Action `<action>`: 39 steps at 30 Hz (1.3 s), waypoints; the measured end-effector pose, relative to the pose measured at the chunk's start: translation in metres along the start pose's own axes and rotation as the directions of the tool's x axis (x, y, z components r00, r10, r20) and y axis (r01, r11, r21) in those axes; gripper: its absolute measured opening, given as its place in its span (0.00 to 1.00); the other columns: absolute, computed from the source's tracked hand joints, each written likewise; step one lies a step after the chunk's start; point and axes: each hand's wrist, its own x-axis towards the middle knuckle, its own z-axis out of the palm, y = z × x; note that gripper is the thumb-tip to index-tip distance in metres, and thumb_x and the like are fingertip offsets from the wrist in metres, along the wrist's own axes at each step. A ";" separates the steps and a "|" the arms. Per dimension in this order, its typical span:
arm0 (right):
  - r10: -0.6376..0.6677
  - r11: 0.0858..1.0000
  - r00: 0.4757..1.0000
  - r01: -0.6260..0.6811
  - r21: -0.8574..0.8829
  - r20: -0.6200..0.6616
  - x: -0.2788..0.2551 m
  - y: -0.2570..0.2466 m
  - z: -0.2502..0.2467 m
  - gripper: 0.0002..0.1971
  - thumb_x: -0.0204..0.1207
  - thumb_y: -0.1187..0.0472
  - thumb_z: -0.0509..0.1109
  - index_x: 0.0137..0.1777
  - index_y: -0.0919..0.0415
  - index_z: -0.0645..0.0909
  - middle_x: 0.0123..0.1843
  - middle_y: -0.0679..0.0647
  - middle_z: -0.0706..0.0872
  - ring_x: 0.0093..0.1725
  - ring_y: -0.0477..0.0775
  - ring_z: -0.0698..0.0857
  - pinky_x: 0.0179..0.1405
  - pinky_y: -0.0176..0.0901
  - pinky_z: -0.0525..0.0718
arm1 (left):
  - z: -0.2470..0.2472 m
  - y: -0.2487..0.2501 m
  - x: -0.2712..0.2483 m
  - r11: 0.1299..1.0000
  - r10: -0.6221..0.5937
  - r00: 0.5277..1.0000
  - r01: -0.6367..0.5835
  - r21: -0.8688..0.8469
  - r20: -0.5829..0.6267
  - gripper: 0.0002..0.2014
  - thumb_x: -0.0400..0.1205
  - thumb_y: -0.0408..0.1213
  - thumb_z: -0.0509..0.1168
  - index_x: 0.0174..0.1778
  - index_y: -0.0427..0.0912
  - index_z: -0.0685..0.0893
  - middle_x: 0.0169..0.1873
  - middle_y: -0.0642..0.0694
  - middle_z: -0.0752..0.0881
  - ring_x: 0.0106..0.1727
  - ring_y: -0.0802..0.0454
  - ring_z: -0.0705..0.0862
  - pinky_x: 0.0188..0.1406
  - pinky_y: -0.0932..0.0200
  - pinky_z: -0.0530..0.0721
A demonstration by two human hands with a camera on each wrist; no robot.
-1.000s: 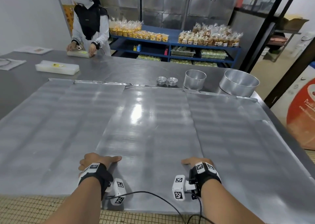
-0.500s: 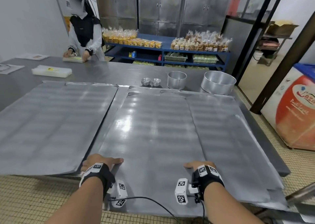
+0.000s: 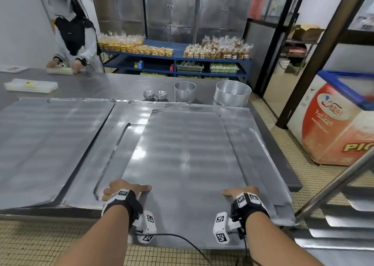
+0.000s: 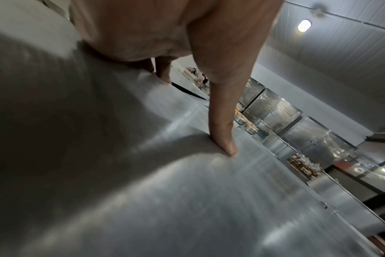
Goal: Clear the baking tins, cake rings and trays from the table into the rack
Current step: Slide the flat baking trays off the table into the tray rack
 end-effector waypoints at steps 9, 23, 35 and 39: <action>-0.001 0.985 0.998 -0.012 -0.174 -0.070 -0.018 -0.030 -0.047 0.35 0.37 0.46 0.84 0.46 0.61 0.80 0.56 0.63 0.87 0.57 0.65 0.85 0.60 0.54 0.85 | 0.039 0.049 0.004 0.998 0.015 0.998 -0.018 0.063 0.053 0.62 0.41 0.73 0.79 0.66 0.36 0.76 0.60 0.36 0.79 0.63 0.35 0.77 0.59 0.42 0.80; 0.000 0.985 0.997 -0.013 -0.171 -0.076 0.019 -0.051 -0.054 0.34 0.50 0.54 0.87 0.57 0.64 0.81 0.64 0.66 0.82 0.64 0.69 0.81 0.61 0.57 0.84 | 0.067 0.094 -0.004 0.996 -0.045 0.999 0.045 0.075 0.004 0.57 0.53 0.70 0.81 0.67 0.34 0.69 0.64 0.35 0.73 0.66 0.38 0.73 0.64 0.46 0.75; -0.008 0.960 0.997 -0.014 -0.281 -0.075 0.038 -0.052 -0.059 0.39 0.60 0.52 0.85 0.69 0.67 0.77 0.73 0.66 0.73 0.72 0.71 0.73 0.66 0.62 0.78 | 0.084 0.106 -0.007 0.999 -0.035 0.999 0.035 0.018 0.033 0.56 0.57 0.64 0.83 0.71 0.32 0.66 0.68 0.35 0.74 0.70 0.36 0.75 0.70 0.41 0.77; 0.018 0.951 0.998 -0.035 -0.306 -0.057 0.038 -0.051 -0.064 0.48 0.57 0.43 0.85 0.75 0.56 0.67 0.77 0.67 0.65 0.75 0.73 0.68 0.72 0.67 0.72 | 0.085 0.102 -0.010 0.999 -0.002 0.999 0.000 0.041 0.046 0.55 0.59 0.65 0.81 0.71 0.33 0.67 0.67 0.35 0.74 0.69 0.36 0.75 0.68 0.41 0.77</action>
